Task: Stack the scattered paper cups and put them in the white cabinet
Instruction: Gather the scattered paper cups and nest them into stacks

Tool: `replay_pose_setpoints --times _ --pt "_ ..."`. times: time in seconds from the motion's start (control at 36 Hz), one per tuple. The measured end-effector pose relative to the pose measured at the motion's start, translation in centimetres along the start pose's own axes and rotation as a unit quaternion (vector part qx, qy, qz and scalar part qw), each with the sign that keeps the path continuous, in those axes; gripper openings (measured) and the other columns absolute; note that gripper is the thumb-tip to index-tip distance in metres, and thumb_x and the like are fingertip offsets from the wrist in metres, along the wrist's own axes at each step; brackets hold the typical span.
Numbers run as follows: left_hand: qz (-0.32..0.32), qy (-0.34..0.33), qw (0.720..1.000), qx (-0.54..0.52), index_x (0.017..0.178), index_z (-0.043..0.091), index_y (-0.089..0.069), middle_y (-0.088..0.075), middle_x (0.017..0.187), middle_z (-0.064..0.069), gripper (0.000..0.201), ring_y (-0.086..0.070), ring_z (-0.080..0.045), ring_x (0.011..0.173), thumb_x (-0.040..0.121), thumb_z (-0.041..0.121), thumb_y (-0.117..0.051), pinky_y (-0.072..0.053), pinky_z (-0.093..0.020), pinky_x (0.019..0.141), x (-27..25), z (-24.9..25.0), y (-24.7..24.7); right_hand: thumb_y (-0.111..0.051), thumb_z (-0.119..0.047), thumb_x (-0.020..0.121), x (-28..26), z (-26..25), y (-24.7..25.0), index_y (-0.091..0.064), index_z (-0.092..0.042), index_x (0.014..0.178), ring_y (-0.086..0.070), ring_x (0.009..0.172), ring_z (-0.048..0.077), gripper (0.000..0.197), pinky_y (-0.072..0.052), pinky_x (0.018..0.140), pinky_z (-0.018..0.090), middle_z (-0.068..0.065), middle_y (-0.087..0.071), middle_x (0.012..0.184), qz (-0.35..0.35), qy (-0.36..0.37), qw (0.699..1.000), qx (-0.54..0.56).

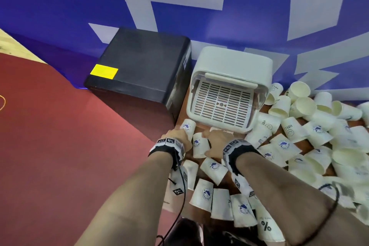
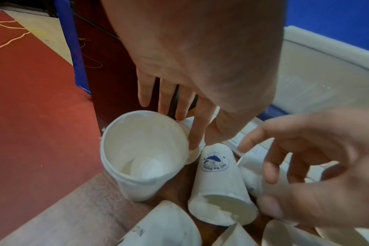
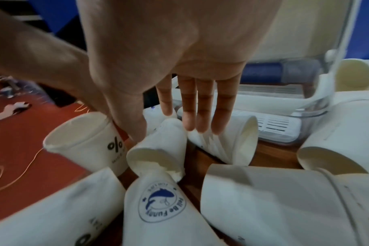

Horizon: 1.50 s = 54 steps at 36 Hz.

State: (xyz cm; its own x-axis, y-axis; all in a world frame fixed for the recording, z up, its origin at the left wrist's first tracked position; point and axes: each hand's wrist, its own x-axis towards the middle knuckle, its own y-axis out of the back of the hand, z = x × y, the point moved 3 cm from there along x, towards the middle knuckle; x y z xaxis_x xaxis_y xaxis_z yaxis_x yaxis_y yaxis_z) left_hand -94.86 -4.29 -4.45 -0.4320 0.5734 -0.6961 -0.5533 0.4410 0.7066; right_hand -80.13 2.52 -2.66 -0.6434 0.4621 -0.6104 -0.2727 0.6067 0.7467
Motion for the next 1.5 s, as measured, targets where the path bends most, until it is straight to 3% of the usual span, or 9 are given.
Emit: replay_pose_setpoints --times 0.22,0.47,0.61,0.81,0.94,1.06,1.25,1.39,1.5 --pt "-0.013 -0.003 1.0 0.005 0.123 0.015 -0.046 -0.061 0.108 -0.005 0.077 -0.063 -0.031 0.095 0.056 0.05 -0.062 -0.054 -0.043 0.085 1.4 0.0 -0.7 -0.073 -0.037 0.076 1.1 -1.3 -0.9 -0.042 -0.024 0.13 -0.057 0.106 0.026 0.063 -0.052 0.084 0.04 0.006 -0.053 0.121 -0.001 0.053 0.997 -0.051" --pt "-0.004 -0.045 0.996 0.074 0.13 0.015 -0.049 -0.055 0.124 -0.003 0.064 -0.058 -0.027 0.11 0.075 0.045 -0.062 -0.048 -0.044 0.095 0.9 0.0 0.3 -0.056 -0.029 0.089 1.2 -0.8 -0.3 -0.04 -0.018 0.127 -0.059 0.103 0.029 0.043 -0.052 0.077 0.038 0.007 -0.058 0.115 0.024 0.043 0.997 -0.053" --pt "-0.019 -0.027 0.998 0.055 0.13 0.018 -0.041 -0.06 0.12 -0.002 0.072 -0.058 -0.025 0.106 0.067 0.045 -0.064 -0.044 -0.039 0.089 1.0 -0.5 0.2 -0.048 -0.021 0.094 1.2 -0.9 0.7 -0.041 -0.016 0.129 -0.06 0.104 0.028 0.036 -0.052 0.081 0.038 0.008 -0.061 0.114 0.04 -0.003 0.998 -0.052" --pt "0.008 -0.101 0.984 0.146 0.136 0.025 -0.055 -0.041 0.147 0.0 0.047 -0.046 -0.026 0.13 0.089 0.027 -0.056 -0.035 -0.042 0.106 0.3 -0.7 0.5 -0.052 -0.011 0.095 1.1 -0.6 1.9 -0.044 -0.021 0.137 -0.061 0.108 0.026 0.044 -0.05 0.084 0.036 0.007 -0.062 0.121 0.076 -0.05 0.993 -0.081" --pt "0.05 -0.149 0.975 0.158 0.129 0.02 -0.061 -0.044 0.144 0.0 0.041 -0.045 -0.026 0.126 0.089 0.019 -0.054 -0.035 -0.042 0.104 -0.5 -0.2 1.3 -0.048 -0.007 0.092 1.4 0.0 1.7 -0.048 -0.016 0.132 -0.061 0.106 0.026 0.04 -0.046 0.075 0.034 0.007 -0.062 0.119 0.063 -0.081 0.994 -0.039" --pt "0.066 -0.165 0.972 0.153 0.129 0.018 -0.059 -0.048 0.141 0.0 0.044 -0.047 -0.027 0.123 0.086 0.015 -0.052 -0.037 -0.042 0.101 -1.0 0.5 2.5 -0.045 -0.007 0.092 1.2 0.2 1.9 -0.052 -0.016 0.127 -0.062 0.101 0.026 0.037 -0.05 0.077 0.035 0.006 -0.063 0.114 0.074 -0.095 0.993 -0.013" --pt "0.077 -0.107 0.989 0.068 0.133 0.014 -0.054 -0.059 0.132 -0.005 0.047 -0.06 -0.029 0.112 0.086 0.018 -0.054 -0.052 -0.037 0.091 -1.0 0.5 4.3 -0.042 -0.009 0.093 0.9 0.8 2.7 -0.054 -0.016 0.124 -0.063 0.095 0.026 0.034 -0.052 0.078 0.033 0.007 -0.064 0.108 0.093 -0.112 0.989 0.038" --pt "0.076 -0.061 0.995 0.005 0.137 0.01 -0.051 -0.054 0.135 -0.009 0.047 -0.058 -0.028 0.116 0.092 0.021 -0.055 -0.048 -0.033 0.088 -0.3 -0.2 4.9 -0.042 -0.011 0.094 0.8 1.2 4.1 -0.053 -0.015 0.125 -0.061 0.099 0.028 0.033 -0.048 0.077 0.031 0.01 -0.064 0.114 0.133 -0.125 0.979 0.088" --pt "0.052 0.018 0.996 -0.069 0.135 0.005 -0.052 -0.054 0.136 -0.012 0.043 -0.055 -0.028 0.122 0.094 0.018 -0.054 -0.045 -0.029 0.091 0.5 -0.3 4.5 -0.042 -0.018 0.097 0.5 1.6 5.3 -0.053 -0.016 0.127 -0.063 0.093 0.029 0.032 -0.05 0.074 0.032 0.011 -0.066 0.105 0.189 -0.137 0.964 0.125"
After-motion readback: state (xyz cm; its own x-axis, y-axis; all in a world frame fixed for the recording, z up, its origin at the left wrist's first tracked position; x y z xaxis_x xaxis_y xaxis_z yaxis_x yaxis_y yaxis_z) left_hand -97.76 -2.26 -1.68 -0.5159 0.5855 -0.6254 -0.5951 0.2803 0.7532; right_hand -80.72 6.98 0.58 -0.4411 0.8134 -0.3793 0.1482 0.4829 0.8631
